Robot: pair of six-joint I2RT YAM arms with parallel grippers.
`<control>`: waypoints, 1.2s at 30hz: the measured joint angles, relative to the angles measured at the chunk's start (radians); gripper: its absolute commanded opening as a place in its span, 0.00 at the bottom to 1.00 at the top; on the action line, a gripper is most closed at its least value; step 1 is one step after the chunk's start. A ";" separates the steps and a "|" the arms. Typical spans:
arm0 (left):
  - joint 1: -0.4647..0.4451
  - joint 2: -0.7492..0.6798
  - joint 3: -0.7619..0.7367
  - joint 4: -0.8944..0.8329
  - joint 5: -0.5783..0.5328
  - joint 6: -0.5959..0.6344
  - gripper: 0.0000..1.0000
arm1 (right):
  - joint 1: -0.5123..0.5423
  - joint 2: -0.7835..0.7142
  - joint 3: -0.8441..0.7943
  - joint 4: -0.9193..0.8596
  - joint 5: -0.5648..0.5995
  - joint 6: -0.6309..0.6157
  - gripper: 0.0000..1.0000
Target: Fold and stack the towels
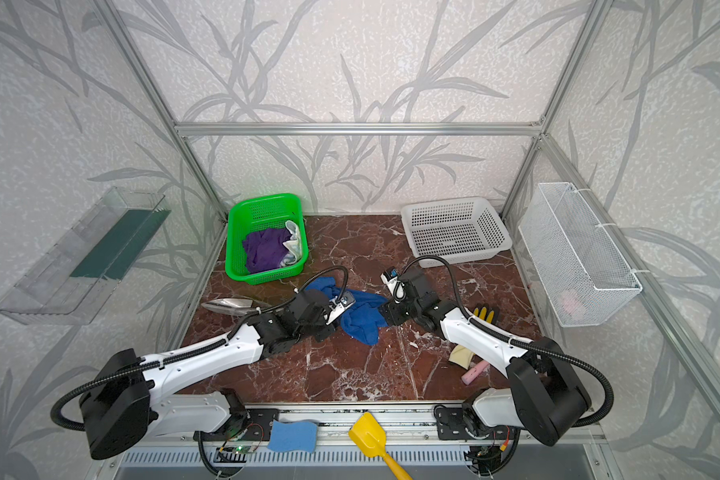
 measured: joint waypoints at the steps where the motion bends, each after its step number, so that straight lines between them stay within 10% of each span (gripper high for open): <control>1: -0.007 0.000 -0.016 0.013 0.006 0.033 0.43 | -0.004 -0.010 -0.011 0.011 0.008 0.002 0.73; 17: -0.044 0.208 0.027 0.048 0.055 0.379 0.41 | -0.052 -0.063 -0.074 0.108 -0.011 0.019 0.73; 36: -0.064 0.253 0.058 0.036 0.003 0.388 0.34 | -0.057 0.333 0.122 -0.035 -0.059 0.096 0.40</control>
